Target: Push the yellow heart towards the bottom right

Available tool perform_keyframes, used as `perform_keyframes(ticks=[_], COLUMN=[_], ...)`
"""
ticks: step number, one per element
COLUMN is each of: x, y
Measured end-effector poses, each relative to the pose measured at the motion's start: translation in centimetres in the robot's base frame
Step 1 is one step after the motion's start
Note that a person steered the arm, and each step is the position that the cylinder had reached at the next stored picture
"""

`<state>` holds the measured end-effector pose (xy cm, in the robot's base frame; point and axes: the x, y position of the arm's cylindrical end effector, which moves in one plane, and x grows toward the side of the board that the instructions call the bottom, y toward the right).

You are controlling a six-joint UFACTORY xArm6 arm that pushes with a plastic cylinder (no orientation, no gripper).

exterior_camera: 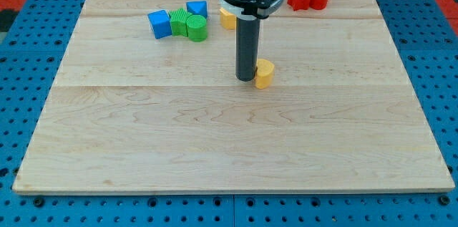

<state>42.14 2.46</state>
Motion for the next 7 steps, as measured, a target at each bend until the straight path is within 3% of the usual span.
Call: perform_keyframes(ticks=[3, 4, 5, 7], x=[-3.5, 0.0, 4.1, 7.4], y=[4.8, 12.6, 14.4, 14.7])
